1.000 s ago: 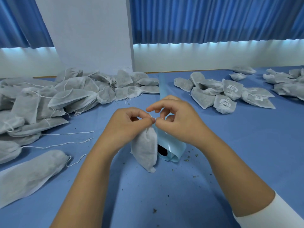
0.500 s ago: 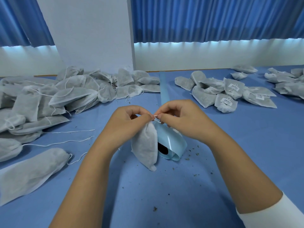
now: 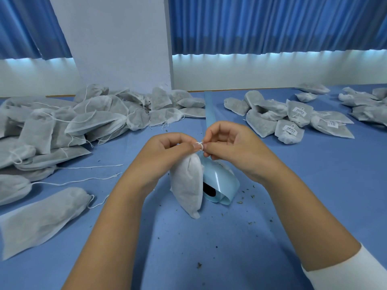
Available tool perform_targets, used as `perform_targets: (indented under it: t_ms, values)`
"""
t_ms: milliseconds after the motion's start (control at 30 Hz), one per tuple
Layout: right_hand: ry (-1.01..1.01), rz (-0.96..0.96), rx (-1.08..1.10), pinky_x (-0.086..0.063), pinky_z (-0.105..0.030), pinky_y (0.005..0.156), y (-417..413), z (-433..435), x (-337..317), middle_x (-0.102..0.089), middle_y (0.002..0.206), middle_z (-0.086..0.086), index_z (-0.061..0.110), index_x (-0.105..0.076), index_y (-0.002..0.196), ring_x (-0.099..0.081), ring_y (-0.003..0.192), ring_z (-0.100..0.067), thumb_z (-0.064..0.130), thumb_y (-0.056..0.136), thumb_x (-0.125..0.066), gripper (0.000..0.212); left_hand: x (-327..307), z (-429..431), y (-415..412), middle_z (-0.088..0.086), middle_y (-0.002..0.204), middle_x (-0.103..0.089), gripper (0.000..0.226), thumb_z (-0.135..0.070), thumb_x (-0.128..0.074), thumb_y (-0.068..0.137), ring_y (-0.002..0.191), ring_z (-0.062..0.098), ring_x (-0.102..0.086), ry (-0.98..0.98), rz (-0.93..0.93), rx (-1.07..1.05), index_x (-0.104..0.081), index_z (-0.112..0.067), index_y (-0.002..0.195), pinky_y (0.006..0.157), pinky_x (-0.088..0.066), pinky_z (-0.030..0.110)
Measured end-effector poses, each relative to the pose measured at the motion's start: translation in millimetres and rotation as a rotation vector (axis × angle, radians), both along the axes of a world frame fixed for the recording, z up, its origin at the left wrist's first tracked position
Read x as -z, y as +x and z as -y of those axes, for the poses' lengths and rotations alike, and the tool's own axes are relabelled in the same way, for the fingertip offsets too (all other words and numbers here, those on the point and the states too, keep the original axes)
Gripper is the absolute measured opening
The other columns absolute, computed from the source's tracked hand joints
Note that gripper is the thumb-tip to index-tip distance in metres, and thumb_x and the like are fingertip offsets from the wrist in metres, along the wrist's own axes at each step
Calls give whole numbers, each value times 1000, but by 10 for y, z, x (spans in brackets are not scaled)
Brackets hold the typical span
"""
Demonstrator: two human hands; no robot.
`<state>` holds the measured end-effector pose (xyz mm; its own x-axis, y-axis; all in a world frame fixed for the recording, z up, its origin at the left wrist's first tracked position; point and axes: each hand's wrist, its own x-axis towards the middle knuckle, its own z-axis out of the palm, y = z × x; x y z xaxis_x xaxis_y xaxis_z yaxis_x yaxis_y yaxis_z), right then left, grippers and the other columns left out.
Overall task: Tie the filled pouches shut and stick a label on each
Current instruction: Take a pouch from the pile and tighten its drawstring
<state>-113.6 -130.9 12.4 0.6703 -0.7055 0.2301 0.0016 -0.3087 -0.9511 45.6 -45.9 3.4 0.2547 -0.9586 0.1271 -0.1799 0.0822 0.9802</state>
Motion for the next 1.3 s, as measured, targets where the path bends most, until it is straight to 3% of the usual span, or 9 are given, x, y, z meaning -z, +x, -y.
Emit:
perform_targets:
  t_ms: [100, 300, 500, 600, 733, 867, 1000, 1100, 1300]
  values:
    - [-13, 15, 5, -51, -17, 66, 18, -7, 10, -69, 72, 2, 11, -68, 81, -65, 67, -8, -5, 85, -67, 17, -3, 0, 11, -10, 75, -71, 8, -34, -71, 70, 65, 0, -58, -7, -37, -7, -77, -29, 71, 59, -41, 11]
    - [-12, 84, 17, -54, -19, 72, 4, 5, 13, -75, 80, -6, 11, -77, 85, -70, 75, -12, 1, 83, -72, 11, 10, 9, 36, -12, 77, -72, 9, -35, -72, 70, 71, 1, -61, -25, -64, -74, -78, -30, 73, 73, -42, 23]
    - [-34, 106, 72, -54, -18, 70, 22, 16, 38, -75, 79, -7, 5, -75, 86, -69, 70, -10, 3, 82, -74, 5, 10, 9, 31, -11, 81, -73, 2, -30, -77, 77, 75, 2, -64, -14, -52, -71, -79, -30, 75, 76, -43, 24]
    - [-15, 114, 74, -55, -20, 73, 25, 47, 48, -74, 79, -5, 1, -73, 89, -68, 70, -10, 2, 86, -70, 5, 31, 30, 38, -12, 76, -70, 10, -22, -75, 84, 71, 3, -61, 11, -34, -81, -77, -29, 77, 70, -43, 22]
    - [-3, 138, 54, -56, -20, 75, 26, 51, 53, -74, 77, -4, 4, -72, 87, -70, 72, -11, 1, 88, -66, 7, 31, 11, 9, -9, 92, -77, 11, -16, -70, 88, 82, -2, -68, 33, -91, 73, -75, -22, 96, 68, -47, 9]
    - [-6, 139, 41, -58, -27, 81, 31, 44, 58, -73, 79, -10, 1, -71, 87, -69, 73, -17, 0, 90, -65, 7, 18, 5, 9, -1, 102, -77, 19, -21, -60, 96, 96, 3, -70, 63, -78, 119, -79, -22, 94, 79, -50, 16]
    - [5, 153, 48, -56, -21, 76, 32, 51, 52, -73, 78, -8, 1, -72, 88, -68, 70, -11, 0, 89, -64, 7, 11, 19, 30, 4, 89, -76, 40, -18, -43, 100, 79, 11, -69, 81, -142, 107, -80, -21, 84, 67, -53, 19]
    - [13, 156, 38, -56, -21, 76, 33, 49, 59, -73, 79, -12, -4, -70, 92, -69, 71, -13, -1, 90, -63, 8, 5, 9, 7, -5, 73, -68, 38, -15, -49, 96, 63, 5, -60, 104, -104, 89, -77, -24, 73, 55, -47, 15]
    - [-3, 148, 65, -56, -21, 74, 43, 55, 58, -70, 83, -10, 3, -65, 91, -67, 73, -11, -1, 94, -58, 9, 1, 23, -31, -8, 60, -57, 33, -17, -54, 94, 51, 5, -49, 107, 11, -51, -71, -26, 68, 47, -38, 12]
